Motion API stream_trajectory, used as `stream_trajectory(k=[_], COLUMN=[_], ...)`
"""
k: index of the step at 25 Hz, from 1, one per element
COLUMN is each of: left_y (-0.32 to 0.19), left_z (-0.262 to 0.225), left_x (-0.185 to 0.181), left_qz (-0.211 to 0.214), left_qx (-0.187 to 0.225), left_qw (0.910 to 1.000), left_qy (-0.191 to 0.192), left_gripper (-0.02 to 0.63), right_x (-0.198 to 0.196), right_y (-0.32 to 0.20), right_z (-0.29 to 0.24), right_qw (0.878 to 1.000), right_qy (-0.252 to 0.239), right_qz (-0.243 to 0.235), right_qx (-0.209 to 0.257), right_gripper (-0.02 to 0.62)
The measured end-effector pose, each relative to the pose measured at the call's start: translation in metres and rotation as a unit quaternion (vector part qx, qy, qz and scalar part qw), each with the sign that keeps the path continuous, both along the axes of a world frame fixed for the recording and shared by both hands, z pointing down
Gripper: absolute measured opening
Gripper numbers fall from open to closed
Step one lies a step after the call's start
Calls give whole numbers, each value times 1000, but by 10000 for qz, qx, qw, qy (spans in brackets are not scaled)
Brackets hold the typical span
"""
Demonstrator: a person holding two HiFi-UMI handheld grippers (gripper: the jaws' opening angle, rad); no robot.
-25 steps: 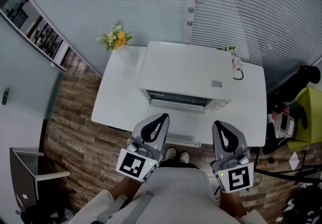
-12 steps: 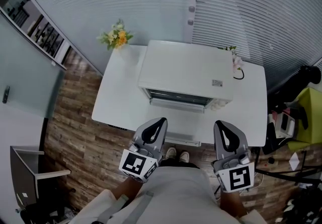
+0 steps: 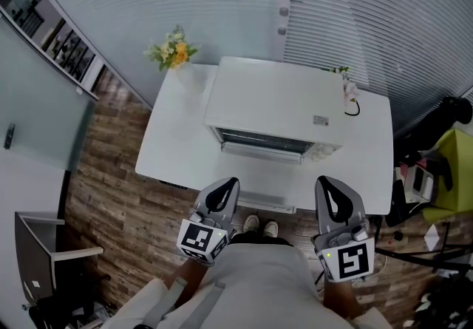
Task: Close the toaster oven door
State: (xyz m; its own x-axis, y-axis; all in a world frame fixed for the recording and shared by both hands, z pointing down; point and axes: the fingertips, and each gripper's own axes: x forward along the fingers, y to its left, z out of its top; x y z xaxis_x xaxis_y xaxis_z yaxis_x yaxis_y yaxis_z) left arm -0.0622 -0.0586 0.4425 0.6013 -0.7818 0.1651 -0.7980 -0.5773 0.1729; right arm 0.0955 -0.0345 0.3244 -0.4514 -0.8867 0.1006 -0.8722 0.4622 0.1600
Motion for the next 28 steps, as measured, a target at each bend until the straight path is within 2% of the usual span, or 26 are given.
stream_trajectory(k=[7, 11, 17, 23, 28], left_y=[2, 3, 11, 22, 33], left_z=[38, 59, 100, 142, 166], left_x=[-16, -26, -39, -50, -56], left_qz=[-147, -230, -290, -272, -268], left_qx=[-349, -492, -722, -816, -1061], left_qw=[9992, 9984, 9965, 9943, 9930], left_qy=[-95, -143, -298, -631, -448], left_gripper=[8, 11, 15, 15, 15], right_x=[-3, -6, -5, -5, -6], right_y=[0, 1, 3, 4, 4], right_z=[2, -1, 0, 1, 1], right_qw=[10000, 9997, 9999, 10000, 10000], right_qy=[8, -204, -95, -11, -14], right_qz=[-32, 32, -18, -61, -79], right_qx=[-25, -92, -67, -37, -38], right_gripper=[3, 3, 3, 3, 3])
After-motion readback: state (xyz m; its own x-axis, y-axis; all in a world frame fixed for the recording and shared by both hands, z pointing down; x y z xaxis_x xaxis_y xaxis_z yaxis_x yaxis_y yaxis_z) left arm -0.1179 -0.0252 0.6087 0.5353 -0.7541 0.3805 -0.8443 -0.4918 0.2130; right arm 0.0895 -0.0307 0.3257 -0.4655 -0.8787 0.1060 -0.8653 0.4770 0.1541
